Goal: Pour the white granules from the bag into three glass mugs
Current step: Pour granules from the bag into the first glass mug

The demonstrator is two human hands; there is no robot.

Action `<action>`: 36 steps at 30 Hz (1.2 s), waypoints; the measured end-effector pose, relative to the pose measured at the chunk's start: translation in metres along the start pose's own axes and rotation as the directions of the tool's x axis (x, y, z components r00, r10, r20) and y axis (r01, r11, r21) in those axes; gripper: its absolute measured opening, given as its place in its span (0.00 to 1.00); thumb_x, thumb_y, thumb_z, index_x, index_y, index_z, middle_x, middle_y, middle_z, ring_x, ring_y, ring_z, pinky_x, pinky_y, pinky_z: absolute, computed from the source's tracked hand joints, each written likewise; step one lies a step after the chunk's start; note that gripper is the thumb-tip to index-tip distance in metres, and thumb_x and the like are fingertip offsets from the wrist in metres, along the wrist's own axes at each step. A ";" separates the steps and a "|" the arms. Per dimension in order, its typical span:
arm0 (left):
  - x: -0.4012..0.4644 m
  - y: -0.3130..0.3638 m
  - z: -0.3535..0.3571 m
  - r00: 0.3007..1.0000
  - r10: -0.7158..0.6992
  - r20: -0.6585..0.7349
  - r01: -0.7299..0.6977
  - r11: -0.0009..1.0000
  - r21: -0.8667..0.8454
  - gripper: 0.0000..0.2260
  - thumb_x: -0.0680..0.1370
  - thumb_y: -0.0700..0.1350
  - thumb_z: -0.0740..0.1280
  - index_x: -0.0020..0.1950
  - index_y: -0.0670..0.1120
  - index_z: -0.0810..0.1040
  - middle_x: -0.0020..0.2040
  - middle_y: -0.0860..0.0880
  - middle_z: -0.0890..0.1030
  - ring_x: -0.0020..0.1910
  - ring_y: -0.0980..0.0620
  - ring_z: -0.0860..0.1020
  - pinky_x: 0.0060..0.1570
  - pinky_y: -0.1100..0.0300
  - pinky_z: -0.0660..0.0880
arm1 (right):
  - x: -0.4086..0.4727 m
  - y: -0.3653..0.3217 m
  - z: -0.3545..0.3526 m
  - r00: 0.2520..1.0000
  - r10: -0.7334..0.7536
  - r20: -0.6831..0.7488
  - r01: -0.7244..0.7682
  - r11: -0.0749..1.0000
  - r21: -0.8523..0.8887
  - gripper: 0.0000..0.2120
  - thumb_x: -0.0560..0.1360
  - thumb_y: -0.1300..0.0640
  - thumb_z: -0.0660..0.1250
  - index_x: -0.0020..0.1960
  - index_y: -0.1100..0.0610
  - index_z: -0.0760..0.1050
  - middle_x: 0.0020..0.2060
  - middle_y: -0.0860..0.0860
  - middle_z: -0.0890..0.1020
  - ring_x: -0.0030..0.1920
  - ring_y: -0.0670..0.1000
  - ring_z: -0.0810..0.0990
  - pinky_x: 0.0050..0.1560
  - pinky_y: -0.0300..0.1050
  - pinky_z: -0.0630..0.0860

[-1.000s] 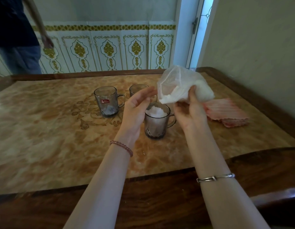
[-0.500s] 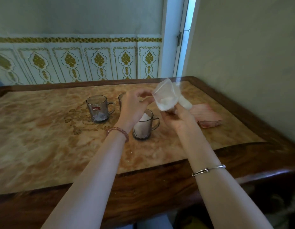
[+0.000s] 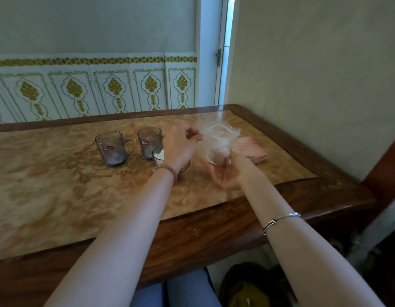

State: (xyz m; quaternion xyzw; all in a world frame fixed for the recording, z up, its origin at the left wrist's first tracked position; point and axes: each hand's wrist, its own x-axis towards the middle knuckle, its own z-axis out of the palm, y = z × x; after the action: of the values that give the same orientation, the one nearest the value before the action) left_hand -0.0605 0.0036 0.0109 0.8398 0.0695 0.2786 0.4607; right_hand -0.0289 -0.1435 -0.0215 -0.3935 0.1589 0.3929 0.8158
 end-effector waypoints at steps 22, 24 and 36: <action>0.006 0.002 0.008 0.999 -0.047 -0.020 0.048 0.998 0.047 0.05 0.73 0.42 0.72 0.41 0.51 0.79 0.41 0.56 0.80 0.45 0.56 0.80 0.54 0.55 0.77 | -0.020 -0.040 -0.005 0.666 -0.745 0.013 0.502 0.435 -0.748 0.13 0.79 0.61 0.64 0.64 0.55 0.75 0.55 0.50 0.81 0.48 0.49 0.83 0.24 0.29 0.71; 0.010 0.001 0.010 0.998 -0.058 -0.019 0.059 0.997 0.050 0.05 0.73 0.42 0.72 0.40 0.51 0.79 0.41 0.56 0.81 0.45 0.56 0.80 0.54 0.54 0.77 | -0.015 -0.041 -0.005 0.617 -0.786 0.018 0.500 0.375 -0.780 0.13 0.79 0.61 0.65 0.63 0.57 0.77 0.54 0.52 0.81 0.50 0.51 0.82 0.24 0.29 0.70; 0.021 0.011 0.038 0.995 -0.099 -0.020 0.098 0.993 -0.063 0.09 0.71 0.42 0.74 0.35 0.54 0.80 0.38 0.56 0.83 0.42 0.57 0.81 0.51 0.53 0.79 | -0.003 -0.057 -0.020 0.441 -0.892 -0.095 0.528 0.344 -0.776 0.11 0.79 0.61 0.66 0.60 0.57 0.79 0.41 0.46 0.82 0.45 0.49 0.83 0.51 0.50 0.82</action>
State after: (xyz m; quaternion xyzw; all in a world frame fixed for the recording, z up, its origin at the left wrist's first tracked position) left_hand -0.0244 -0.0228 0.0118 0.8175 0.1076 0.2671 0.4987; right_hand 0.0136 -0.1827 -0.0031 -0.7629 0.0235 -0.1179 0.6353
